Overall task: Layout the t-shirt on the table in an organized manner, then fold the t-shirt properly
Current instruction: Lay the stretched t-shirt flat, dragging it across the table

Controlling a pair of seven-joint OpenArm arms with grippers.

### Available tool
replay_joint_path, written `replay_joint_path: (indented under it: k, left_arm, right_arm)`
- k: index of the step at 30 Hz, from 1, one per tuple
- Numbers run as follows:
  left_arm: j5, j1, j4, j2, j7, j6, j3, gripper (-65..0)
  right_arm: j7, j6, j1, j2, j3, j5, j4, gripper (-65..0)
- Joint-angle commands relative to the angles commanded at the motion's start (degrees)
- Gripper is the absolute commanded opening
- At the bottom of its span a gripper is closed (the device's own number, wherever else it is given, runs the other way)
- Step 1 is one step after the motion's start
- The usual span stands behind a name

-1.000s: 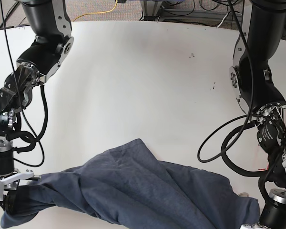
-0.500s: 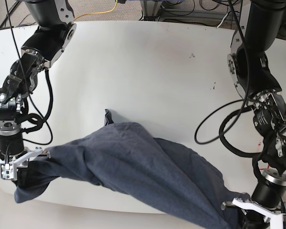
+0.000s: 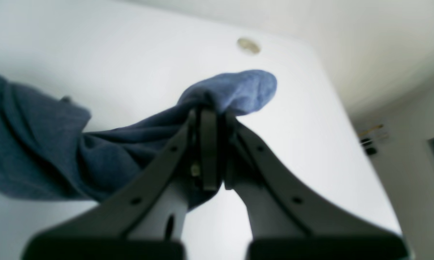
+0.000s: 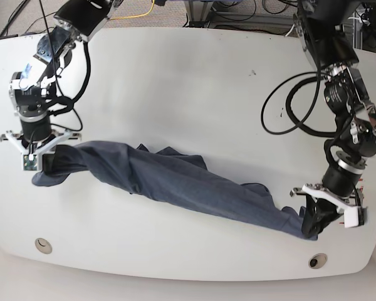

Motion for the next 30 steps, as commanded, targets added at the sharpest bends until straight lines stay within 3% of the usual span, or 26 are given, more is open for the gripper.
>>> replay_joint_path:
  k: [13,20,30]
  left_arm:
    - [-9.5,19.7,0.4,-6.7,0.0,0.0,-9.5,-65.0]
    - [-13.0,27.2,0.4,-9.7,0.0,0.0,-14.0,-65.0]
    - [-12.9,35.4,0.2,-10.0,0.0,-0.6,-18.7,-65.0]
  right_arm:
    - [0.1,0.0,-14.8,-7.4,0.0,0.0,0.0,-64.5]
    - [0.1,0.0,-20.0,-7.9,0.0,0.0,0.0,-64.5]
    - [0.0,0.0,-25.8,-8.0,0.0,0.0,-0.1,-64.4]
